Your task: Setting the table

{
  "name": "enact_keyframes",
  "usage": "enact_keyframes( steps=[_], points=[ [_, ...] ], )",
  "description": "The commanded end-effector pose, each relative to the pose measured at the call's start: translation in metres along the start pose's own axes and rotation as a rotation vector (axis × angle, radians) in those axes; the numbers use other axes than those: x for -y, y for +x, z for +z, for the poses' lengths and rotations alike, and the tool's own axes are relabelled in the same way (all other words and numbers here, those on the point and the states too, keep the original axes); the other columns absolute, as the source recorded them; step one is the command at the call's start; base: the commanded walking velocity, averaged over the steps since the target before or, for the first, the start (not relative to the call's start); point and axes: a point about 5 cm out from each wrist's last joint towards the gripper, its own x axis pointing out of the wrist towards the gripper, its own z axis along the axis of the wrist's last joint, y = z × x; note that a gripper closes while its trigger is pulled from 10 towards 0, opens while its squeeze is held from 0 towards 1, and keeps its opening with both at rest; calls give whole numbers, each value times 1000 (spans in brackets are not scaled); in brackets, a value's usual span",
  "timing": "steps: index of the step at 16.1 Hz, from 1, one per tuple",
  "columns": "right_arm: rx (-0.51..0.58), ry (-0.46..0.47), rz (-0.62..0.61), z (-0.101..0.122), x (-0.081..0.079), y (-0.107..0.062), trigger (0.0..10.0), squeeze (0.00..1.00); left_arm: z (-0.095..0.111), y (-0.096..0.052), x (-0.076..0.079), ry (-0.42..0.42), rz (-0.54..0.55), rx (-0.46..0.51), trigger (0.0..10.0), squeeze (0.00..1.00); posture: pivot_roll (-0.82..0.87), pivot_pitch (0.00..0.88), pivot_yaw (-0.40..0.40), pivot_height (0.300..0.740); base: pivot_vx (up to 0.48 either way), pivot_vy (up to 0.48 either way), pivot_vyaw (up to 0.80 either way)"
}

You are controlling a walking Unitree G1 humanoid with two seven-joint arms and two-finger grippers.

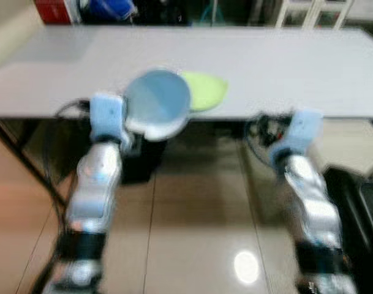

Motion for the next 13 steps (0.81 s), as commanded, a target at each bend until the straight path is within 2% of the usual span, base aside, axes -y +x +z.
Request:
enact_keyframes(
  steps=[1, 7, 10, 13],
  points=[
    [28, 23, 46, 10, -16, 2, 10000, 0, 13, 2, -15, 22, 38, 50, 10000, 0, 58, 0, -11, 740, 375, 0, 0],
    [28, 17, 36, 9, -12, 0, 10000, 0, 15, 3, -10, 22, 21, 52, 10000, 0, 59, 0, 1, 740, 375, 0, 0],
    [29, 21, 49, 11, -18, 1, 10000, 0, 17, 8, -17, 29, 28, 52, 10000, 0, 58, 0, 3, 740, 375, 0, 0],
    [24, 29, 42, 8, -17, 2, 10000, 0, 17, 9, -18, 42, 26, 51, 10000, 0, 74, 0, 5, 740, 375, 0, 0]
  ],
)
